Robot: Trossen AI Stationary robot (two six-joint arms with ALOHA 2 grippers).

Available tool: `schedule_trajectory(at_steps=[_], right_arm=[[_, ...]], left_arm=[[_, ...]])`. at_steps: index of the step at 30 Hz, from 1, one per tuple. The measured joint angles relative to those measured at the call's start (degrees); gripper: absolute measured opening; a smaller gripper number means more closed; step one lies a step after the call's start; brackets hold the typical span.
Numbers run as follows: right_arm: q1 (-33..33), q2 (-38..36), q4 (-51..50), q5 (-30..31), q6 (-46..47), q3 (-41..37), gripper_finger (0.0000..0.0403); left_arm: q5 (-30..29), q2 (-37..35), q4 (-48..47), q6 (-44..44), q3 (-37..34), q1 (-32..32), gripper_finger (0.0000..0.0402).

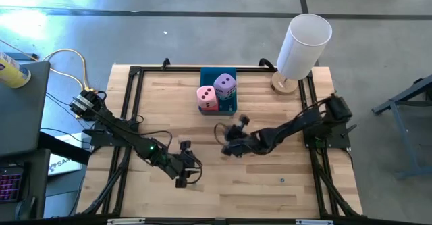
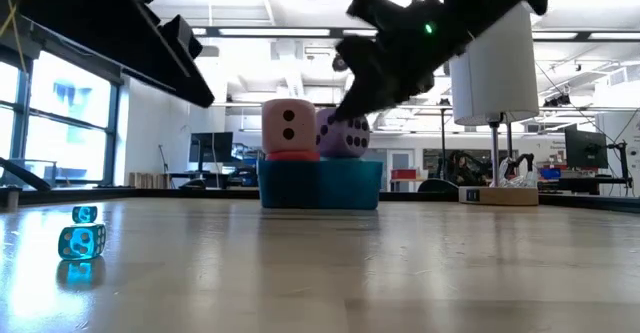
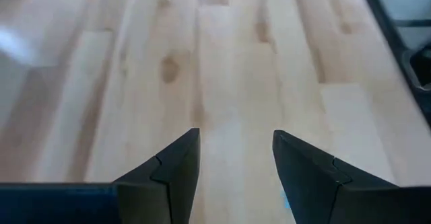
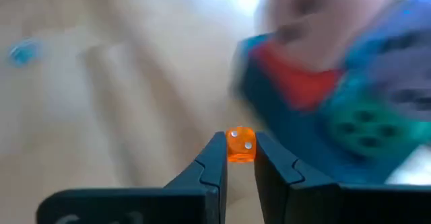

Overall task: Pick & Place Dice
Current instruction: Put the orange die into the blue bin

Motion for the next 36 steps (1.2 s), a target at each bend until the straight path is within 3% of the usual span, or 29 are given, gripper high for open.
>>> schedule_trajectory(at_steps=[4,7,21,36], right_arm=[[-0.9,-3.6,-6.4,6.3,4.7,0.1,0.0038],[-2.7,-4.2,-7.6,7.0,6.4,0.2,0.0038],[-15.3,-4.5,-9.2,-4.3,9.5,0.1,0.0041],[-19.2,-4.5,-9.2,-9.7,8.8,0.1,0.0067]], left_arm=[[3.4,0.0,-0.1,0.0,-0.1,-0.3,0.0179],[3.7,0.0,0.1,0.0,-0.2,-1.0,0.0179],[3.8,0.0,1.8,1.9,-0.4,-4.0,0.0179],[3.7,0.0,1.8,1.1,-0.4,-5.7,0.0179]])
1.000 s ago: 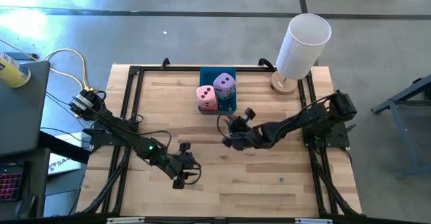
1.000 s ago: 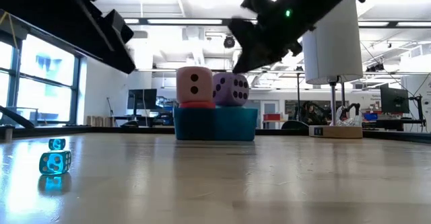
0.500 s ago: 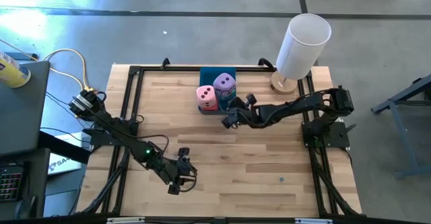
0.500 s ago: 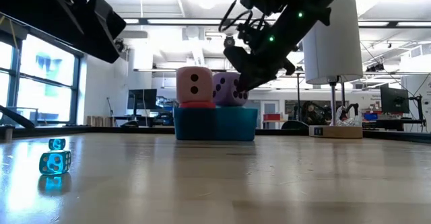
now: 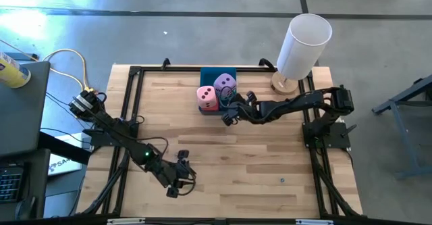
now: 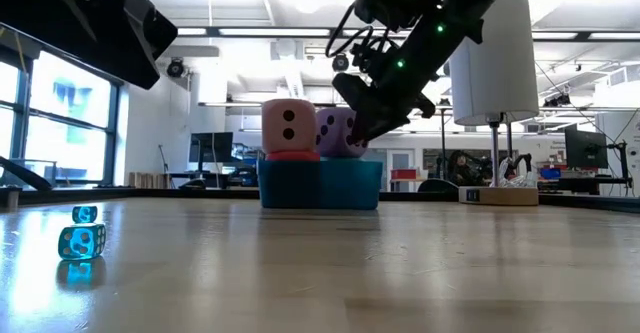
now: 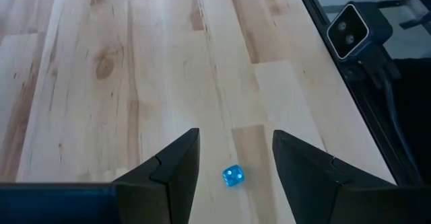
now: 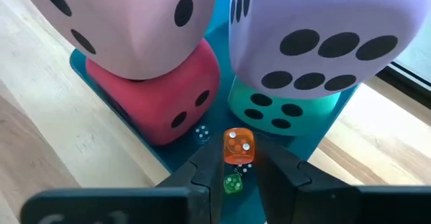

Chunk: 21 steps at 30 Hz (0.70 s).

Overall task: Pick & Place Dice
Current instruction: Put the orange die into the blue bin

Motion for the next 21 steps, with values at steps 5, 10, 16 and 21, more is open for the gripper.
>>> schedule_trajectory(at_steps=[5,10,16,21], right_arm=[[0.0,0.0,0.0,-0.1,0.0,0.0,0.0098],[0.0,0.0,0.0,-1.3,0.7,0.0,0.0145],[0.0,0.0,-0.3,-1.3,5.1,0.0,0.0194],[-0.8,0.0,-3.2,-1.4,9.9,0.0,0.0212]], left_arm=[[0.0,0.0,0.0,-0.5,0.0,-0.1,0.0179],[0.0,0.0,0.0,-0.7,0.0,-0.2,0.0179],[0.0,0.0,0.0,-0.7,0.0,-0.2,0.0179],[0.0,0.0,0.0,0.4,0.0,-0.2,0.0179]])
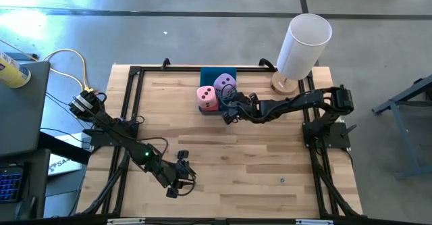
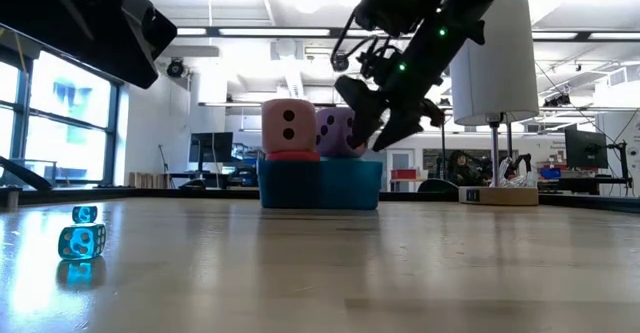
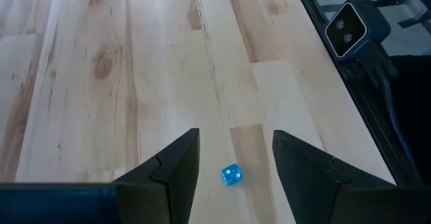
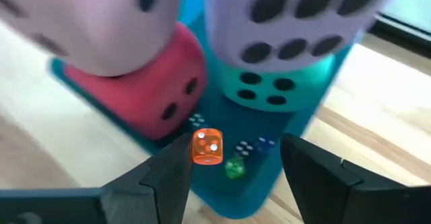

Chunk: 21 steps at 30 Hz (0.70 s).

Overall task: Pick & Place Dice
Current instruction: Put the orange die into the blue bin

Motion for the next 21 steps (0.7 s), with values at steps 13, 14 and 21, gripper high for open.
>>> schedule_trajectory(at_steps=[13,14,21], right_arm=[[-1.8,0.0,-2.1,0.4,3.0,-0.6,0.0204],[-1.8,0.0,-2.2,0.4,3.5,-1.0,0.0204],[-2.6,0.0,-2.0,0.4,5.8,-3.4,0.0204]], left_arm=[[0.0,0.0,0.0,0.1,0.0,0.0,0.0179],[0.0,0.0,0.0,0.1,0.0,0.0,0.0179],[0.0,0.0,0.0,0.2,0.0,0.0,0.0179]])
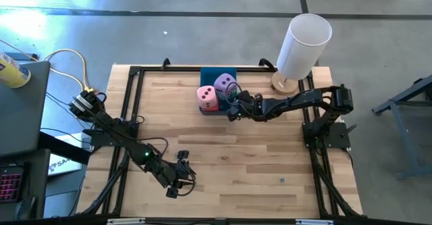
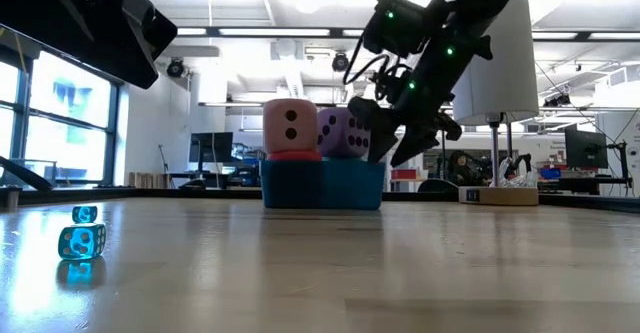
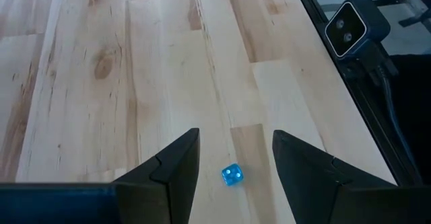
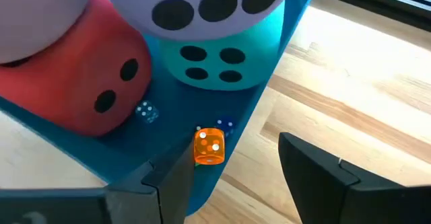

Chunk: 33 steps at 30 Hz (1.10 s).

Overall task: Pick & Place Dice
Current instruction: Put the orange die into the blue bin

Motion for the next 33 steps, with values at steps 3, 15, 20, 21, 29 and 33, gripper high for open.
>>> schedule_trajectory(at_steps=[3,15,20,21,29,33], right_arm=[[0.0,0.0,1.2,0.0,0.0,-0.7,0.0204],[0.8,0.0,5.2,-1.5,-1.1,-1.0,0.0204],[1.3,0.0,5.2,-1.6,-1.5,-1.0,0.0203],[1.4,0.0,5.3,-1.5,-1.6,-1.0,0.0204],[2.9,0.0,7.6,-1.2,-5.0,-1.0,0.0204],[3.5,0.0,7.6,-0.9,-5.1,-1.0,0.0204]], left_arm=[[0.0,0.0,0.0,-0.2,0.0,0.0,0.0179],[0.0,0.0,0.0,0.0,0.0,0.0,0.0179],[0.0,0.0,0.0,0.0,0.0,0.0,0.0179],[0.0,0.0,0.0,0.0,0.0,0.0,0.0179],[0.0,0.0,0.0,0.1,-0.1,0.0,0.0179],[0.0,0.0,0.0,0.1,-0.1,0.0,0.0179]])
